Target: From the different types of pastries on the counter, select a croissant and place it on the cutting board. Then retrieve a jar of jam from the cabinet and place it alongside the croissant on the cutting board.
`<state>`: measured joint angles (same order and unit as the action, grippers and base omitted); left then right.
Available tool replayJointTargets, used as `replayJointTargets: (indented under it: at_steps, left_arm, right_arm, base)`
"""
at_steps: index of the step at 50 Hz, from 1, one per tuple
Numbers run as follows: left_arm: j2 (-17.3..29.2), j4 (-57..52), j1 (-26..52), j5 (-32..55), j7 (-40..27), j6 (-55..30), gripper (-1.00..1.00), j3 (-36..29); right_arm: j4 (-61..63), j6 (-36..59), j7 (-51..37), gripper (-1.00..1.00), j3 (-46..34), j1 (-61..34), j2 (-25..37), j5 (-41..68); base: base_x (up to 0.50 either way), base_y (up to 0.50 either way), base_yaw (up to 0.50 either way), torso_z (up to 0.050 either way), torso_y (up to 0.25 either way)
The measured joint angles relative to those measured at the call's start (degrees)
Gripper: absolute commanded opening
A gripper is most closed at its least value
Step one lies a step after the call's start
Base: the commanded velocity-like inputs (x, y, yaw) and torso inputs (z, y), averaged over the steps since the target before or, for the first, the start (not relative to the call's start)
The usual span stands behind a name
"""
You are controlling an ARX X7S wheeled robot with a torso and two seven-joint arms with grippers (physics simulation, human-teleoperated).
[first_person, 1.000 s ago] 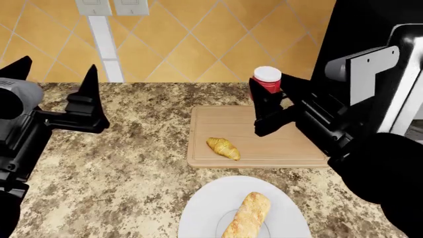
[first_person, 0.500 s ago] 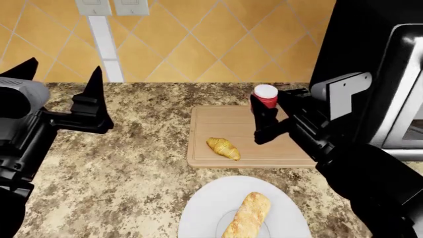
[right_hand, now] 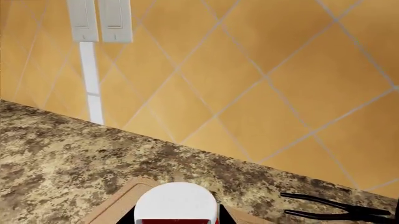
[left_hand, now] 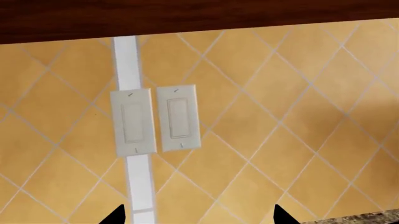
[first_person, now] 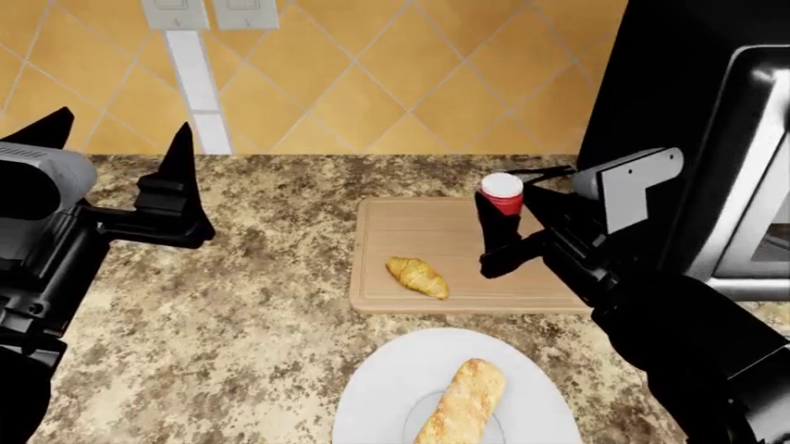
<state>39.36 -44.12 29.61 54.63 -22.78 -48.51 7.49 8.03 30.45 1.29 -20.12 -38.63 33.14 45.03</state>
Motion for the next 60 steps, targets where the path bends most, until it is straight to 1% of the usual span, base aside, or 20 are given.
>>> replayJointTargets:
  at_steps: [12,33,60]
  left_arm:
    - [0.02,0.17,-0.02,-0.37,0.16,0.53,1.0,0.06]
    - [0.14,0.38,-0.11,-0.29,0.05,0.86,1.0,-0.03]
    - [0.25,0.61,-0.21,-0.66,0.17,1.65,1.0,-0.27]
  right_arm:
    - [-1.34,0.03,0.59,-1.0,-1.62,-0.29,-0.18,-0.21]
    - [-3.36,6.45,-0.7,-1.0,-3.51,-0.65,-0.42,3.02]
    - [-6.26,7.82,-0.67,-1.0,-2.79,-0.53,-0.33,5.14]
  base:
    - [-0.01,0.0,-0.01,0.0,-0.007]
    - [-0.01,0.0,-0.01,0.0,-0.005]
    - [-0.01,0.0,0.0,0.0,-0.005]
